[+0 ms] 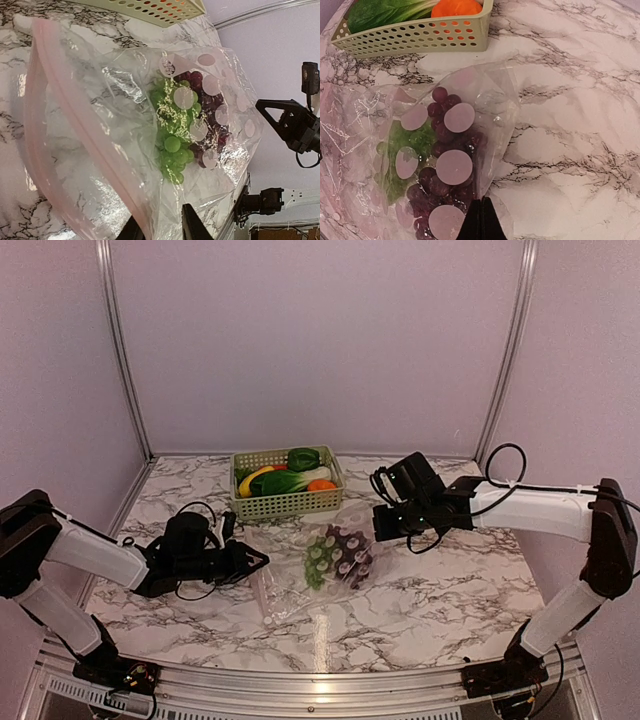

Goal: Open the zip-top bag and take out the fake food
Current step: Adjust the zipper food storage bag at the center of the board.

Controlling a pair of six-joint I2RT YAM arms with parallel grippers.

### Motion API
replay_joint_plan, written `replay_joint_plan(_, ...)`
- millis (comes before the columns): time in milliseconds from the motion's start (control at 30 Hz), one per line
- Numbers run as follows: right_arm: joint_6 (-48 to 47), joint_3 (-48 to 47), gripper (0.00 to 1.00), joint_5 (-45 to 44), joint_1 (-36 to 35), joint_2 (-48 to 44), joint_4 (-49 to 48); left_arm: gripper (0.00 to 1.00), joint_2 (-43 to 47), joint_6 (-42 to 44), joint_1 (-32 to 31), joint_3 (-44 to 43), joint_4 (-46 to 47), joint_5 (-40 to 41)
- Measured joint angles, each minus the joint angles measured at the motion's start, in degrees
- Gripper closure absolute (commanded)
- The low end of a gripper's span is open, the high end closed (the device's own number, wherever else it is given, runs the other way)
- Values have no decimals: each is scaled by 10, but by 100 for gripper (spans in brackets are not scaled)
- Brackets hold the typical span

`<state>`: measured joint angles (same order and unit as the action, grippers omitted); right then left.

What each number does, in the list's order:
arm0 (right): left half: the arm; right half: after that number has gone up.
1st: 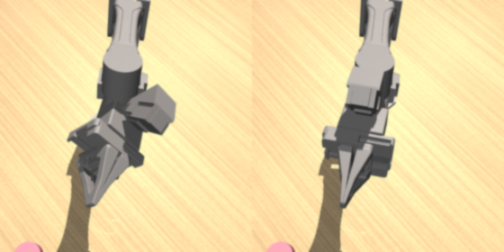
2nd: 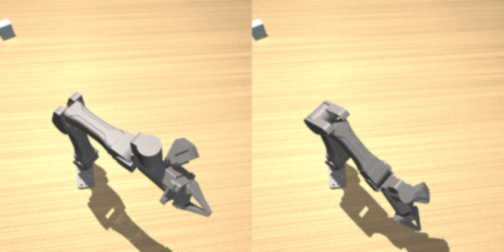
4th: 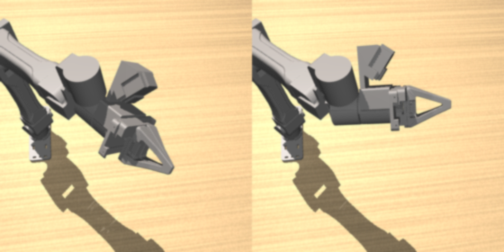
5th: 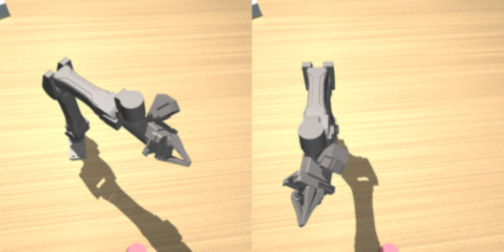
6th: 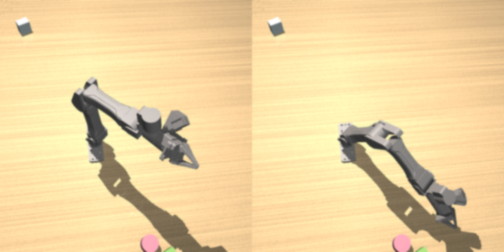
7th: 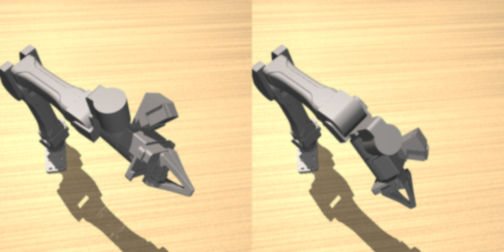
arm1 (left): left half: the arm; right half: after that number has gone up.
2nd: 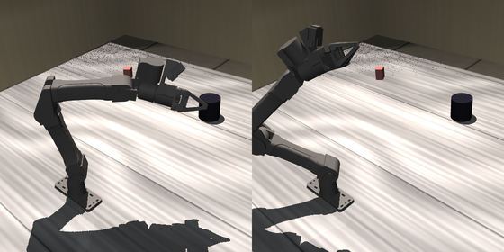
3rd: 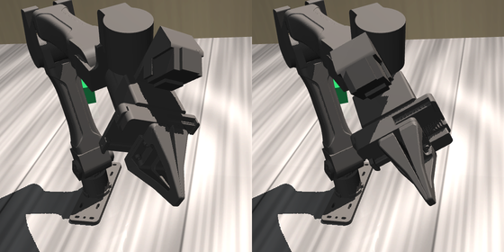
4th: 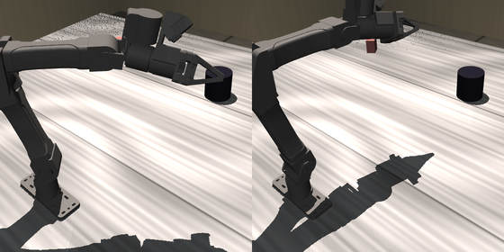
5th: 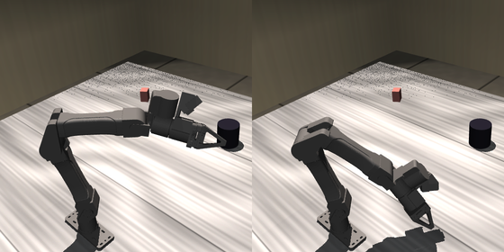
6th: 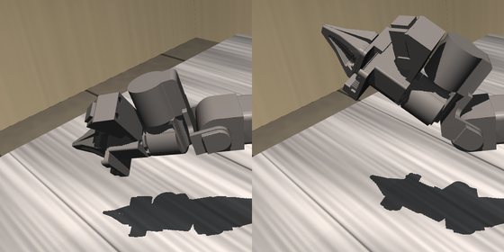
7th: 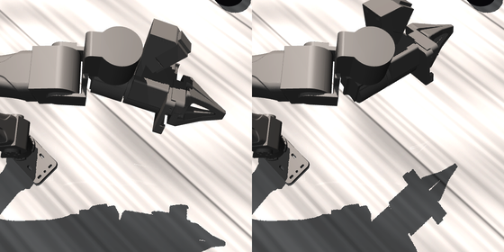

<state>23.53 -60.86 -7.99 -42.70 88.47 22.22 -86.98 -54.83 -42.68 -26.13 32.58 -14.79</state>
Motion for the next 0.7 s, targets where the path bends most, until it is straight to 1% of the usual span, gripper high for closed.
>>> replay_joint_plan(100,-2,-7,100,-1,0,0,8,95,1,-4,-1,-12,10,-7)
replay_joint_plan(133,-3,-9,100,-1,0,0,10,98,2,-4,-1,-15,11,-9)
replay_joint_plan(167,-3,-11,100,-2,0,0,13,100,6,-4,-1,-17,10,-11)
replay_joint_plan(333,-10,-15,100,-19,0,-1,29,100,36,-23,7,-7,15,-24)
replay_joint_plan(533,-11,-17,100,-51,0,-11,57,100,93,-65,47,52,52,-51)
replay_joint_plan(700,-10,-17,100,-50,-2,-32,59,100,105,-89,59,70,80,-73)
